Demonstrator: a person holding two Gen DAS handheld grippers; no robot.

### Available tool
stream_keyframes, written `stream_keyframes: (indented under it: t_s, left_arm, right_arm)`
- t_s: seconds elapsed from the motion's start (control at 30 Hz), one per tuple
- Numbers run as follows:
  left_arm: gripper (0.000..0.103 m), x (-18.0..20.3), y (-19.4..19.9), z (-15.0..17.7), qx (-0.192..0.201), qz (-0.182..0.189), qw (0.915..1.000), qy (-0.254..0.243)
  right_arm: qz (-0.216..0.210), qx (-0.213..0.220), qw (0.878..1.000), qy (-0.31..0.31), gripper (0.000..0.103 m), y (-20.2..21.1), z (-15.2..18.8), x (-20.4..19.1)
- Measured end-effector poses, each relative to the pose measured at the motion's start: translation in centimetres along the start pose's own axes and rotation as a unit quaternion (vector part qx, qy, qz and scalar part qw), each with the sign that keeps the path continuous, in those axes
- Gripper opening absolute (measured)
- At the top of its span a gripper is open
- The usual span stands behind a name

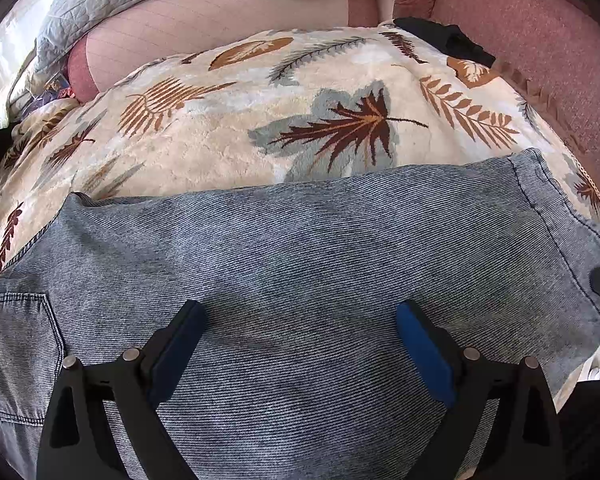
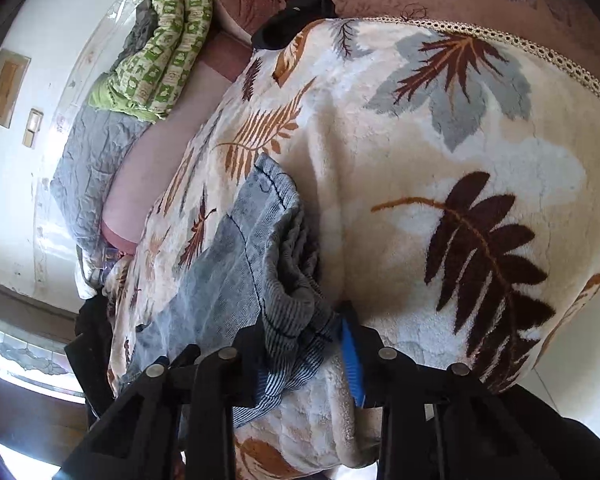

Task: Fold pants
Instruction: 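Grasp the jeans leg hem with the right gripper, then lift the hem with the right gripper and fold it over the jeans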

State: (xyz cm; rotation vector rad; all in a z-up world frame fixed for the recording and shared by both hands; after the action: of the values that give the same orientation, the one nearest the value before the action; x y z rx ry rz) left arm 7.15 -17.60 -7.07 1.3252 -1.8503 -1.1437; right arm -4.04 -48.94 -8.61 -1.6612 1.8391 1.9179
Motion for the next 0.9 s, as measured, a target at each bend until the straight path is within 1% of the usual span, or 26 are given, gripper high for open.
stream_keyframes:
  t_s: [0.07, 0.13, 0.2, 0.23, 0.3, 0.33, 0.37, 0.4, 0.5, 0.57, 0.6, 0.63, 0.67, 0.7, 0.77, 0.8, 0.83, 0.9]
  left_arm:
    - [0.096, -0.3, 0.5, -0.2, -0.005, 0.007, 0.9999, 0.008]
    - [0.096, -0.5, 1.6, -0.4, 0.011, 0.017, 0.9996, 0.02]
    - [0.096, -0.5, 2.1, -0.4, 0.026, 0.02, 0.9993, 0.02]
    - [0.096, -0.3, 1.7, -0.4, 0.021, 0.017, 0.9996, 0.013]
    - [0.098, 0.2, -0.3, -0.2, -0.017, 0.009, 0.9998, -0.002]
    - [0.1, 0.3, -0.4, 0.0, 0.002, 0.002, 1.0, -0.008]
    - [0.101, 0.5, -0.3, 0.1, 0.012, -0.007, 0.9998, -0.015]
    - [0.101, 0.5, -0.3, 0.1, 0.012, -0.006, 0.9998, -0.012]
    - [0.1, -0.2, 0.1, -0.3, -0.002, 0.013, 0.9999, 0.007]
    - [0.1, -0.8, 0.7, -0.2, 0.009, 0.016, 0.9996, 0.02]
    - [0.1, -0.6, 0.6, -0.1, 0.009, 0.009, 0.9998, 0.015]
    - [0.1, -0.2, -0.2, 0.1, -0.004, -0.005, 1.0, -0.005]
    - [0.101, 0.3, -0.8, 0.2, -0.006, -0.014, 0.9996, -0.025]
    - [0.101, 0.5, -0.6, 0.1, 0.001, -0.019, 0.9991, -0.038]
    - [0.097, 0.0, 0.0, -0.3, -0.007, -0.006, 0.9996, -0.027]
    - [0.096, -0.7, 0.8, -0.4, -0.002, 0.005, 0.9999, -0.014]
    - [0.096, -1.4, 1.4, -0.5, 0.007, 0.01, 0.9999, -0.005]
    - [0.096, -3.6, 3.3, -0.2, 0.036, 0.023, 0.9988, 0.023]
  right_arm:
    - [-0.006, -0.004, 1.0, -0.01, 0.032, -0.1, -0.1, 0.4]
    - [-0.004, -0.005, 1.0, -0.005, 0.035, -0.2, -0.1, 0.3]
    - [-0.01, -0.008, 1.0, -0.015, 0.035, -0.3, -0.2, 0.6]
    - [-0.013, -0.009, 1.0, -0.019, 0.035, -0.3, -0.3, 0.8]
    - [-0.015, -0.011, 1.0, -0.021, 0.036, -0.3, -0.3, 0.8]
    - [-0.013, -0.011, 1.0, -0.014, 0.035, -0.3, -0.3, 0.6]
    - [-0.007, -0.009, 1.0, -0.007, 0.034, -0.1, -0.2, 0.4]
    - [-0.002, -0.007, 1.0, 0.002, 0.031, 0.0, -0.2, 0.1]
    - [0.017, -0.001, 0.999, 0.031, 0.029, 0.2, -0.3, -0.9]
    - [0.032, 0.005, 0.998, 0.056, 0.029, 0.5, -0.3, -2.0]
    - [0.038, 0.009, 0.997, 0.068, 0.029, 0.7, -0.3, -2.5]
    - [0.045, 0.016, 0.995, 0.083, 0.029, 1.0, -0.2, -3.3]
    - [0.051, 0.023, 0.994, 0.099, 0.029, 1.3, -0.2, -4.4]
    - [0.055, 0.03, 0.992, 0.113, 0.029, 1.7, -0.1, -5.4]
    - [0.062, 0.049, 0.985, 0.154, 0.029, 2.5, 0.2, -8.2]
    - [0.061, 0.06, 0.98, 0.179, 0.029, 2.9, 0.5, -10.2]
    - [0.061, 0.067, 0.976, 0.196, 0.029, 3.1, 0.8, -11.6]
    - [0.057, 0.08, 0.964, 0.246, 0.029, 3.2, 1.9, -15.3]
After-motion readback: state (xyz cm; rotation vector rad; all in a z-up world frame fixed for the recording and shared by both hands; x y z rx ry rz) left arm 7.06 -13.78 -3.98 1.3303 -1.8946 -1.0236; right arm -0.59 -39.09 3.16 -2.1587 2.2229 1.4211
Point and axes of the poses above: each gripper's, at about its wrist camera, not at the fingertips, and y roughly against the way its jaws point, x to its right, z to its underside, the point moved 1 cm from there along -y, roughly the way its jaws point, and after that the axes turned 1 degree about -x, right-handed, at the moved point
